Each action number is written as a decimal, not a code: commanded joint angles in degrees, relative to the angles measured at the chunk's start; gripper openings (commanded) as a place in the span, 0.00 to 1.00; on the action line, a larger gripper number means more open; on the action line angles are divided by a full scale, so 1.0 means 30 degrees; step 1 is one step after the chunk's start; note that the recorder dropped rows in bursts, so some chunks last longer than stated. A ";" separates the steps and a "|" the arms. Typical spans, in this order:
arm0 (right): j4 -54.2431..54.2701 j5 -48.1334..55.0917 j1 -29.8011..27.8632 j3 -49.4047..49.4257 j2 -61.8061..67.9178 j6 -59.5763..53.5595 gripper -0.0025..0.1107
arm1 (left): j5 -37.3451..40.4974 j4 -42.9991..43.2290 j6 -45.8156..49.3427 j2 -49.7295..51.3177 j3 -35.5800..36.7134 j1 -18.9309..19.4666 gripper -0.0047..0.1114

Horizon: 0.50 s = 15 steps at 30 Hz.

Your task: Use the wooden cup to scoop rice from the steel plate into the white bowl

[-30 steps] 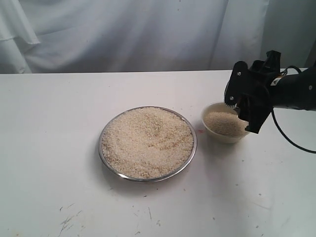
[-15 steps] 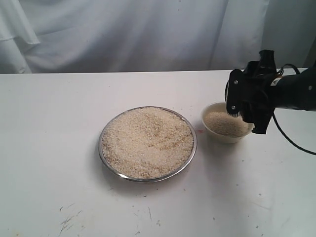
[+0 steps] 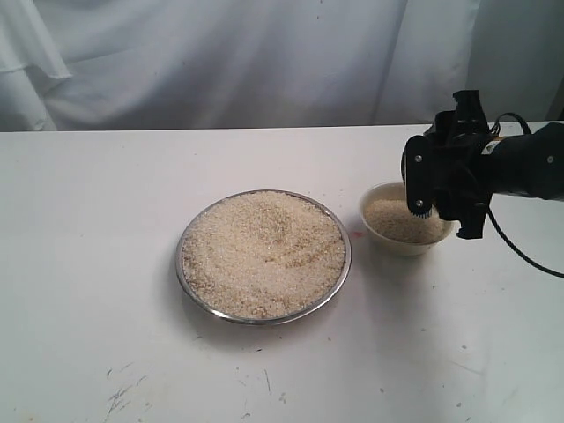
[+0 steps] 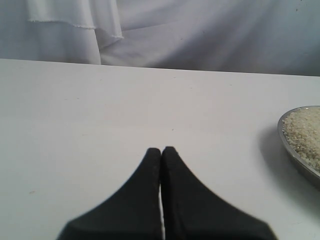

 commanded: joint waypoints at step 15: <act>0.0434 -0.0254 -0.0120 -0.0187 -0.0108 0.0197 0.02 | -0.0273 0.0022 -0.0011 -0.0079 0.0092 -0.0051 0.04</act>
